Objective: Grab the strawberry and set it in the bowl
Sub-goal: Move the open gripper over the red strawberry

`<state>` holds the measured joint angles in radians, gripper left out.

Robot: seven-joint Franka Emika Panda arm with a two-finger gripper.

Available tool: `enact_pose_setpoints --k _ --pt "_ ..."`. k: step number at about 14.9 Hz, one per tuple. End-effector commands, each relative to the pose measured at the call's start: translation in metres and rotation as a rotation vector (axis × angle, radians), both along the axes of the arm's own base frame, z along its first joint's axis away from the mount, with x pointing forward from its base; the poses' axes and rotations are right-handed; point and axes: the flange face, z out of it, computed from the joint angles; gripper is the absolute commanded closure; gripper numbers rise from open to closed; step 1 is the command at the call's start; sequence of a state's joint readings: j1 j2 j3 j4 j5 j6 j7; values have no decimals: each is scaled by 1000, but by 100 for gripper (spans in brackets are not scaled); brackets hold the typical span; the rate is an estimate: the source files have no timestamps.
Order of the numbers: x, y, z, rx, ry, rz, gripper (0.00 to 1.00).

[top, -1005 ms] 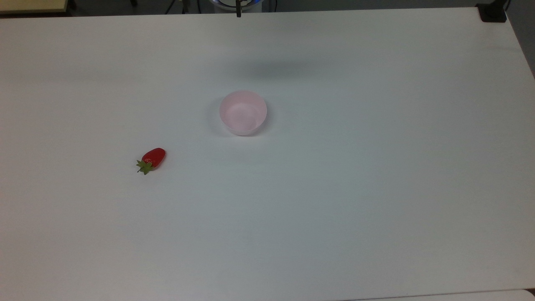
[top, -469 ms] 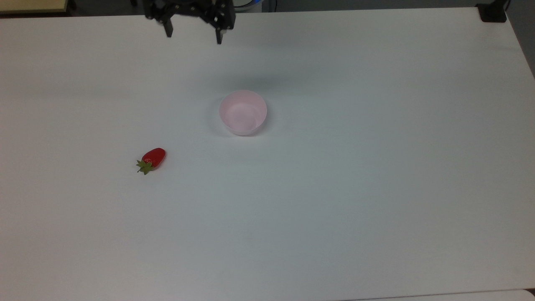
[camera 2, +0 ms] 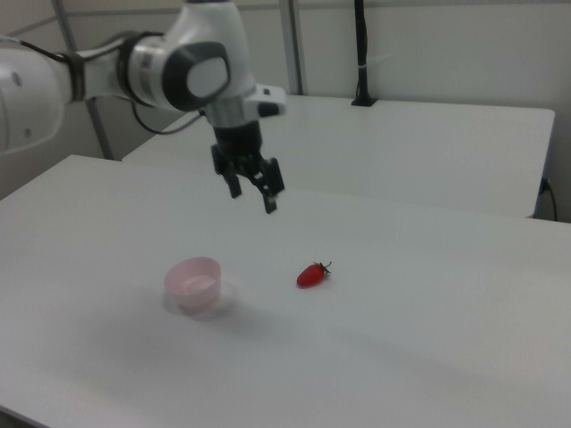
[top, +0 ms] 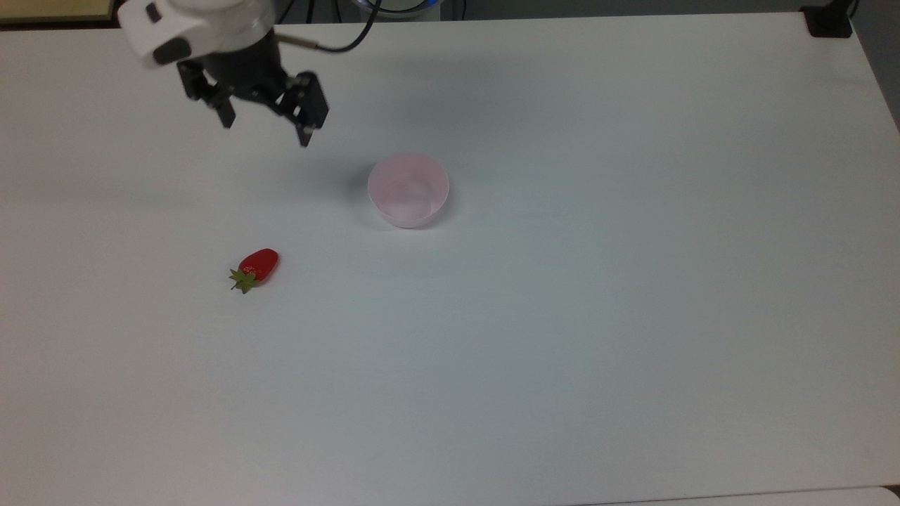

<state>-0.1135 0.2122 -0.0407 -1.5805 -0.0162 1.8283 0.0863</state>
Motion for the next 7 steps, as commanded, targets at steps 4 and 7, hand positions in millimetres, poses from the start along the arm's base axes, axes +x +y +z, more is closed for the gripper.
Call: enact_pose_setpoints --k 4,7 --pt "35 -33 -75 -4 -38 -175 7" --pt "49 -37 -114 -6 -52 -252 12"
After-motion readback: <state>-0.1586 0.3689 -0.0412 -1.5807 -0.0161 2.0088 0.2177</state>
